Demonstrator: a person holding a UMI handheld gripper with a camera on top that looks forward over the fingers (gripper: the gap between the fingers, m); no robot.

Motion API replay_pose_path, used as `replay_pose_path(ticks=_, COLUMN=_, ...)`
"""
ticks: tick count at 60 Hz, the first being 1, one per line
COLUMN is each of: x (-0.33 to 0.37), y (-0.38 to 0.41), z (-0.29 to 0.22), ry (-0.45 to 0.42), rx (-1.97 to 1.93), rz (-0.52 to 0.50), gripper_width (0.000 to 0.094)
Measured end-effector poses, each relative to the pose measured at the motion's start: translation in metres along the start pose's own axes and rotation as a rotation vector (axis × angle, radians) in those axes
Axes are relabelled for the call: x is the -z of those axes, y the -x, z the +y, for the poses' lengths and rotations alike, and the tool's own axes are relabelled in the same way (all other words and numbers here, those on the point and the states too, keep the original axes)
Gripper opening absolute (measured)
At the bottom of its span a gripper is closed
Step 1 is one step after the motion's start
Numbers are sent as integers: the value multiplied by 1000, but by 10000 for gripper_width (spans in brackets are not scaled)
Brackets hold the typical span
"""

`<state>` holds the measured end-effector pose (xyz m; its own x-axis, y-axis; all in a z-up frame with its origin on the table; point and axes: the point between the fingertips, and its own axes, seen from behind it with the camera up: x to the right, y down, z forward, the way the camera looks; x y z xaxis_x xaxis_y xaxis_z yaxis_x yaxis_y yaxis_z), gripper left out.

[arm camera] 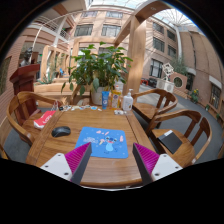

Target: Arrange mouse

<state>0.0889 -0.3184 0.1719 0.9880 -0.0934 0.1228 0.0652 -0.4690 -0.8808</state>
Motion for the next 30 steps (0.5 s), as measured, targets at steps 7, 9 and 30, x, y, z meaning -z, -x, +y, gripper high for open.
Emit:
replay_pose_path(ticks=7, x=-20, y=54, z=37, ry=56, rx=6, rz=-90, gripper_width=849)
replay_pose_path(ticks=9, x=-24, y=73, z=43, ry=68, rx=6, rz=-120, gripper_width=851)
replay_pose_path(ticks=30, x=-89, y=258, z=64, ry=102, rx=-12, rz=-329, gripper_width=853)
